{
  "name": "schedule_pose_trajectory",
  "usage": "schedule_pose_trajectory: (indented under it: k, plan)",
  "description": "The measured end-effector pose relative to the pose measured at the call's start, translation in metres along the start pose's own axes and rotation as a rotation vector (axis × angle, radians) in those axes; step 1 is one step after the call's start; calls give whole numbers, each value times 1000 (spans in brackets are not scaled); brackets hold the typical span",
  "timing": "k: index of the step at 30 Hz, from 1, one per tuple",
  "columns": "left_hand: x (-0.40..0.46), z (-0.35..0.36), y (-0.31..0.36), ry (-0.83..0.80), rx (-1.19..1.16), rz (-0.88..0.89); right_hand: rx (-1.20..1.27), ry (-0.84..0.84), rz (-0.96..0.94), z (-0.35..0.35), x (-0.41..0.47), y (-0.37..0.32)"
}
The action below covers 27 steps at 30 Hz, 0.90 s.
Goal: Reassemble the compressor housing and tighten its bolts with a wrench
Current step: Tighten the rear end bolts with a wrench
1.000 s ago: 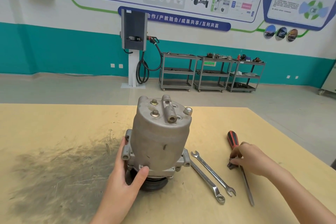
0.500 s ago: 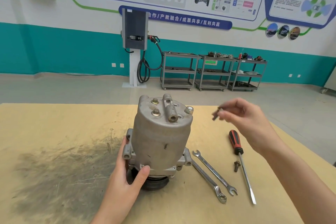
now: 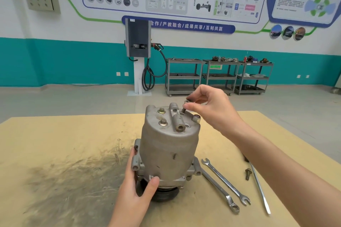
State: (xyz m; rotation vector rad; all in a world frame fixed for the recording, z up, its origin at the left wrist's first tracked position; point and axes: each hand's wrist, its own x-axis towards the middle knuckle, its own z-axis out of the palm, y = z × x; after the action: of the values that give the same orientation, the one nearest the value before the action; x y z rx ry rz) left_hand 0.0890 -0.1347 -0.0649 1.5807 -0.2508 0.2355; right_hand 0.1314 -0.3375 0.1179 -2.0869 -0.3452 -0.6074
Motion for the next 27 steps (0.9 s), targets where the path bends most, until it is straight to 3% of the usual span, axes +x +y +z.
schedule_pose_trajectory:
  k: [5,14,20,24,27]
  plan:
    - [0,0,2,-1,-13,-9,53,-73,40,-2,3,1]
    - [0,-1,4,2,-19,-24,-68,-169,88,0,-1,1]
    - [-1,-1,3,-7,-25,-14,31,-115,59,-19,-12,10]
    - [-1,0,1,-3,0,42,30,-178,54,-26,-17,14]
    - [-1,0,-1,-8,2,48,24,-106,96,-28,-24,26]
